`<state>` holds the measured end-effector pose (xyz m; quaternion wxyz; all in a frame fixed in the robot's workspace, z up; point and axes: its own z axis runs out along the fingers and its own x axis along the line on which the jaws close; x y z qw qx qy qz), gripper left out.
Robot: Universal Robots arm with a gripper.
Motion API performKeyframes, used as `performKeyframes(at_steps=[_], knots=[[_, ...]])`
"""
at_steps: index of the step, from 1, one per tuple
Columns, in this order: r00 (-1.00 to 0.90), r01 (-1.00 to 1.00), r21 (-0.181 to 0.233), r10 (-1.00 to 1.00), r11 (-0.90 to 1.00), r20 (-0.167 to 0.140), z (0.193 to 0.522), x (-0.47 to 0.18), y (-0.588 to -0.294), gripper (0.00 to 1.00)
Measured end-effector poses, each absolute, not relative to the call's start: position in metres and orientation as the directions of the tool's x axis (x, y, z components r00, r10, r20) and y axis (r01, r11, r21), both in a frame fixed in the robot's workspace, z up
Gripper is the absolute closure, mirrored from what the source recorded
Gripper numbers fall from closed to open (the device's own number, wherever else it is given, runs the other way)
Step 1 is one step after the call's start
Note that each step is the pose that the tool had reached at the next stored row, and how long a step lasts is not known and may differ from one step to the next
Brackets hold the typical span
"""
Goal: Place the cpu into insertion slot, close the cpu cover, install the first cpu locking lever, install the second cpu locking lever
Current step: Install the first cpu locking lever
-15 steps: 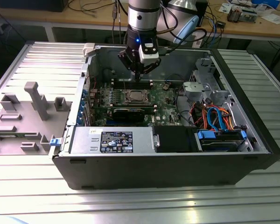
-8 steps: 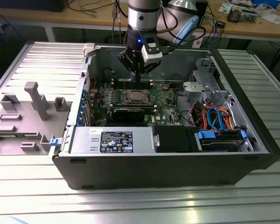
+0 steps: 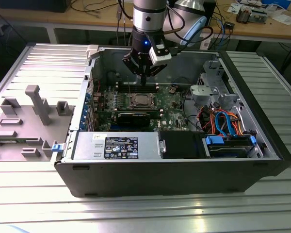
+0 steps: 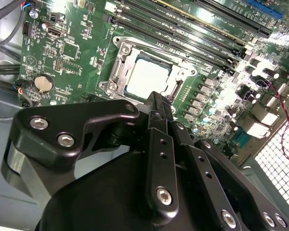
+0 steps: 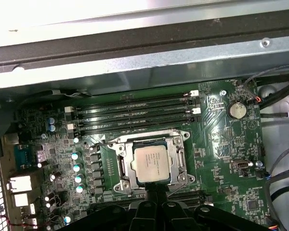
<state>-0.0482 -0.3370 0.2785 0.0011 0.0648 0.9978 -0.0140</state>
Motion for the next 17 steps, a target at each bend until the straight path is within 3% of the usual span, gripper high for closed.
performKeyframes(at_steps=[12, 17], knots=[[-0.992, 0.128, -0.028, 0.127, 0.991, -0.004, 0.2785, -0.0482, -0.3368, 0.89], [-1.0, 0.025, -0.028, 0.025, 0.999, -0.003, 0.2761, -0.0494, -0.3365, 0.89]])
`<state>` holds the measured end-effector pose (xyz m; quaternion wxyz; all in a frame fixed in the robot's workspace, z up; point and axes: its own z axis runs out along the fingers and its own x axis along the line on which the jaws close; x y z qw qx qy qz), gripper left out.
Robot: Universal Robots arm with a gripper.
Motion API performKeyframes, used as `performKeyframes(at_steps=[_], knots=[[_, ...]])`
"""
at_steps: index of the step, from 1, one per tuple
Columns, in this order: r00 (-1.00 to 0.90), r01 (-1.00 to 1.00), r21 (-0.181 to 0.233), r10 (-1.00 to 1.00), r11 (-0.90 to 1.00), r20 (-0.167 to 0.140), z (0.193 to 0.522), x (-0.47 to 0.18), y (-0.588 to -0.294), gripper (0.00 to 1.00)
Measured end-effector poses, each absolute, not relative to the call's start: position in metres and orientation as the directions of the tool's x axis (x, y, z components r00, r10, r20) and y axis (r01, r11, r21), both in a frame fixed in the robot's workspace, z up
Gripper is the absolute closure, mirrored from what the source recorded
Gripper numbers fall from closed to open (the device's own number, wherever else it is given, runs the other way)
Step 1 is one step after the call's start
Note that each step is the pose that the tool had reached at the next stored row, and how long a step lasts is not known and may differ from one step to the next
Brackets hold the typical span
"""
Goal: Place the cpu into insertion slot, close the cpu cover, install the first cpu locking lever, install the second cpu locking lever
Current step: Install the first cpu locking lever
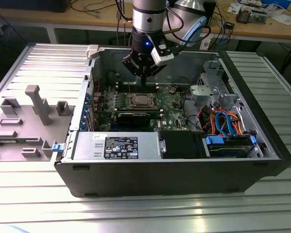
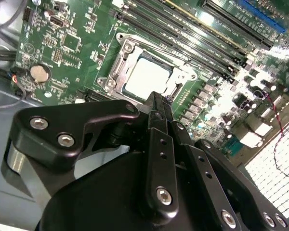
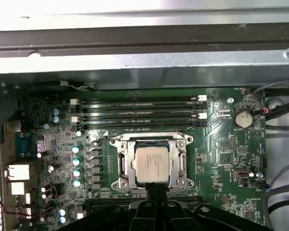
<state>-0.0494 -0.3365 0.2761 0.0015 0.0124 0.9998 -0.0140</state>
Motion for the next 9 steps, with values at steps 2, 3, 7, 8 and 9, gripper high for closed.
performKeyframes(at_steps=[2, 3, 7, 8, 9], knots=[[-1.0, 0.019, -0.028, 0.019, 0.999, -0.003, 0.276, -0.052, -0.336, 0.89], [-1.0, 0.017, -0.027, 0.017, 0.999, -0.003, 0.275, -0.055, -0.336, 0.89], [-1.0, 0.002, -0.026, 0.002, 1.0, -0.004, 0.274, -0.063, -0.336, 0.89], [-1.0, -0.008, -0.026, -0.008, 1.0, -0.003, 0.274, -0.063, -0.336, 0.89], [-1.0, -0.016, -0.026, -0.016, 1.0, -0.003, 0.273, -0.064, -0.336, 0.89]])
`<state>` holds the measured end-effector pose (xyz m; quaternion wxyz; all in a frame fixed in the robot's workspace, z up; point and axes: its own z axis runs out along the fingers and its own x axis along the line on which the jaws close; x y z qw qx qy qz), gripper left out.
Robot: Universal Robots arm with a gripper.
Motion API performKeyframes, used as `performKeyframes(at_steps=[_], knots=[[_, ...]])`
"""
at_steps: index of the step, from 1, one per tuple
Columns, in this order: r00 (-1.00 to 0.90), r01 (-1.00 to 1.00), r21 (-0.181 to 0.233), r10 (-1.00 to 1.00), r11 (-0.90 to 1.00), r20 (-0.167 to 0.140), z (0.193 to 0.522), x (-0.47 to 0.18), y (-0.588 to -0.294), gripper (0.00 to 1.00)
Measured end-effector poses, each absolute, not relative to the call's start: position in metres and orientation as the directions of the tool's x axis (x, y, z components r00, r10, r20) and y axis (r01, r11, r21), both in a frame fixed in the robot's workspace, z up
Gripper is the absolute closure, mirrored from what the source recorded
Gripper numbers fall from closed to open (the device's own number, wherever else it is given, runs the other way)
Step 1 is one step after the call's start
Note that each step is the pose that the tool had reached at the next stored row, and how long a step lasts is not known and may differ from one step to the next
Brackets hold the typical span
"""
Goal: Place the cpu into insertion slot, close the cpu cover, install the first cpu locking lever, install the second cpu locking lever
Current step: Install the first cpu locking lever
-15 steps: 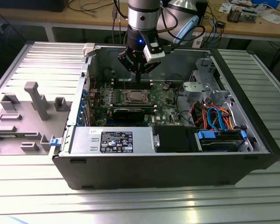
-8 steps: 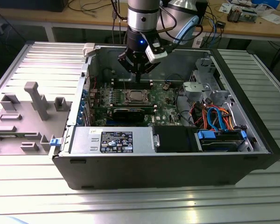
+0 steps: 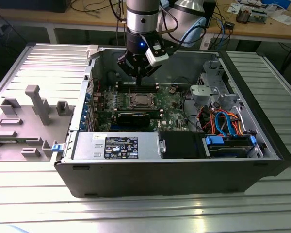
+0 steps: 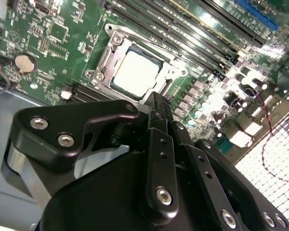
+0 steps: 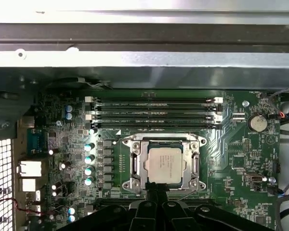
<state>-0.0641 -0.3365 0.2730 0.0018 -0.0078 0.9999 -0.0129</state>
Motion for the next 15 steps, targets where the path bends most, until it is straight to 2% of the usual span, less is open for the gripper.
performKeyframes(at_steps=[15], knots=[[-0.999, -0.044, -0.008, -0.044, 0.999, -0.004, 0.266, -0.1, -0.336, 0.89]])
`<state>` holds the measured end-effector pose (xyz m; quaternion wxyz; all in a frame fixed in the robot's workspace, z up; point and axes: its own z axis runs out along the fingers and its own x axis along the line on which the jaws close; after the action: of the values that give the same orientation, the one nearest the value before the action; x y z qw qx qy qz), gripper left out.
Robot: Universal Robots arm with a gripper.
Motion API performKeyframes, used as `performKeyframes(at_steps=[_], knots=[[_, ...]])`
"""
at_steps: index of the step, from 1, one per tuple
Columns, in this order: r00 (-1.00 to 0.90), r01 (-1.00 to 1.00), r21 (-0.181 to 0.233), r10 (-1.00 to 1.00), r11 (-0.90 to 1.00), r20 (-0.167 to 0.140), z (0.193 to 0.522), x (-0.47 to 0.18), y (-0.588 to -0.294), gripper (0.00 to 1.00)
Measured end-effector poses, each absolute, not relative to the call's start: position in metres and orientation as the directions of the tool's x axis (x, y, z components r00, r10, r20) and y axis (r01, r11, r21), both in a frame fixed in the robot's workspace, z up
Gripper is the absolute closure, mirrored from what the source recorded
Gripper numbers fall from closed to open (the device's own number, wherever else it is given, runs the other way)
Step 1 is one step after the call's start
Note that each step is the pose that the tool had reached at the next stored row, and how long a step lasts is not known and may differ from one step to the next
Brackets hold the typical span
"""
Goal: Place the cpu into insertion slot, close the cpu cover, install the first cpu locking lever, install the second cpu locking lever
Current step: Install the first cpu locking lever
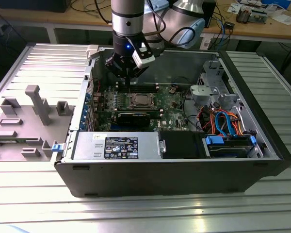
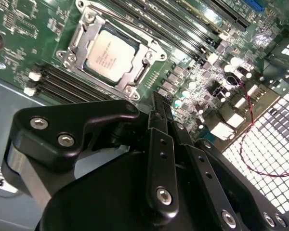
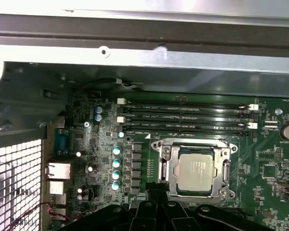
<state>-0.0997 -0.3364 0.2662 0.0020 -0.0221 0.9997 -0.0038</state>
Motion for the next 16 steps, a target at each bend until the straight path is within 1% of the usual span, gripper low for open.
performKeyframes(at_steps=[7, 16], knots=[[-0.999, -0.053, 0.015, -0.053, 0.998, -0.005, 0.264, -0.107, -0.334, 0.89], [-0.998, -0.067, 0.02, -0.067, 0.998, -0.006, 0.262, -0.108, -0.318, 0.89]])
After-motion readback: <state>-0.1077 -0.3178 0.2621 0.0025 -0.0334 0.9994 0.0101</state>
